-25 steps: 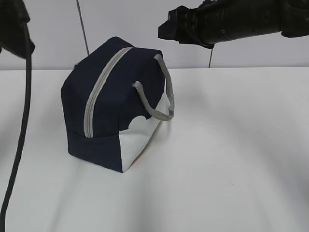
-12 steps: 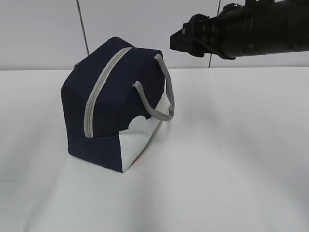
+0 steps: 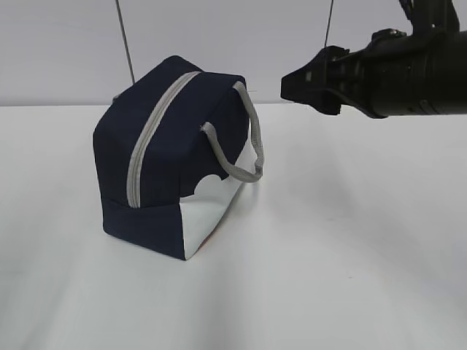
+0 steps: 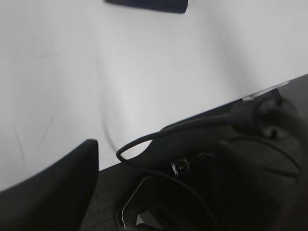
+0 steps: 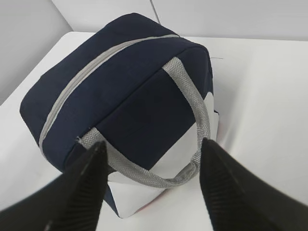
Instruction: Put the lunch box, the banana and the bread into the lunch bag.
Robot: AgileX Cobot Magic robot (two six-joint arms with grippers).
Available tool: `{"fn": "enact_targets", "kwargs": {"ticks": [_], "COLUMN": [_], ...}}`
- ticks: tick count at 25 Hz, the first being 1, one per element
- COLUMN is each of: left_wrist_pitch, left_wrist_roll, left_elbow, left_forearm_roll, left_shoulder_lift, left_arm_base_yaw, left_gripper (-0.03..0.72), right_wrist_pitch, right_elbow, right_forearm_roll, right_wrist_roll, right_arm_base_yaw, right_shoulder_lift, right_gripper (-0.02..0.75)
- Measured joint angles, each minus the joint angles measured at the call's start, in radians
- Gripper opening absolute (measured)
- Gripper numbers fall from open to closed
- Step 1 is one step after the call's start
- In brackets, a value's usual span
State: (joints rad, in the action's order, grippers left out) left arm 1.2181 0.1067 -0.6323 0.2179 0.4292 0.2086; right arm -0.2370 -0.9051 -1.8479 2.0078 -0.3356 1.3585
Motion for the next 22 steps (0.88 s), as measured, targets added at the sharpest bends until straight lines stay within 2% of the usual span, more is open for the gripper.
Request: {"fn": "enact_targets", "kwargs": {"ticks": [9,16,22], "left_wrist_pitch": [-0.007,-0.006,-0.007], "left_wrist_roll": [0.000,0.000,0.000], "left_elbow": [0.038,0.057,0.066], "left_forearm_roll": [-0.026,-0.083,-0.068], "left_shoulder_lift": [-0.230,-0.251,-0.251], "left_arm_base_yaw": [0.000,0.000,0.001], "left_gripper": [0.497,0.489,0.442], "right_wrist_pitch": [0.020,0.044,0.046], "right_elbow": [0.140,0.263,0.344], "right_forearm_roll": [0.000,0.000,0.002], "right_wrist_roll": [0.000,-0.017,-0.030], "right_arm_base_yaw": [0.000,0.000,0.000], "right_shoulder_lift": [-0.164,-0.336,-0.507], "right_gripper": [0.449,0.449,0.448]}}
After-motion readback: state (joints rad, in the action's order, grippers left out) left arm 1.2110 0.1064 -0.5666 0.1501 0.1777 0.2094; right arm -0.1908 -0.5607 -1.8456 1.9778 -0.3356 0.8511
